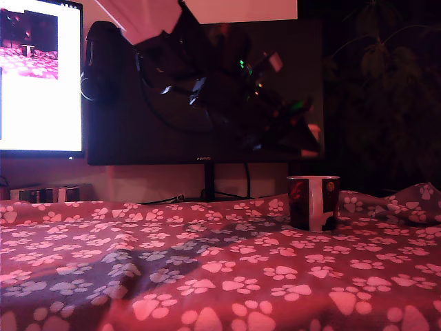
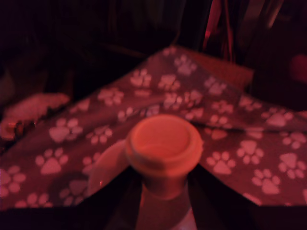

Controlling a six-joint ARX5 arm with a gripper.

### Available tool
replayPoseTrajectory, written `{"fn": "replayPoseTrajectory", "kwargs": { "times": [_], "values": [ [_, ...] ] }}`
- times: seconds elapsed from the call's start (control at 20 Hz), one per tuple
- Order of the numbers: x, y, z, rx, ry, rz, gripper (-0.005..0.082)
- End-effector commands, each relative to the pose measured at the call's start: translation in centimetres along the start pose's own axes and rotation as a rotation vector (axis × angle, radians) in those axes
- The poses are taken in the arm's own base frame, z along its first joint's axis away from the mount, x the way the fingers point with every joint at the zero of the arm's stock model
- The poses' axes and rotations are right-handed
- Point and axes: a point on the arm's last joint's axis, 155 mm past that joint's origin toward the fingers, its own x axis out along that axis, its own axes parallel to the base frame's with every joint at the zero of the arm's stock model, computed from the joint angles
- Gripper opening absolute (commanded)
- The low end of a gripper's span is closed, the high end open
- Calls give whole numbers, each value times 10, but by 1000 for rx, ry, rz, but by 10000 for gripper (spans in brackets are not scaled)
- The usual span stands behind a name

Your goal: Pick up the coffee capsules on the table and drop them inside the coffee cup

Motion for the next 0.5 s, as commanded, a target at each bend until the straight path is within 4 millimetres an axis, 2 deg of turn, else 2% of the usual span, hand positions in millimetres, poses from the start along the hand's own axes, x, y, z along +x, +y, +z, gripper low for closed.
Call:
{"fn": "replayPoseTrajectory", "kwargs": {
  "times": [0.0, 0.25, 0.45],
  "values": [
    [10, 3, -13, -3, 25, 11, 75],
    [9, 5, -28, -17, 89, 29, 74],
    [10, 4, -27, -6, 88, 34, 75]
  ]
}}
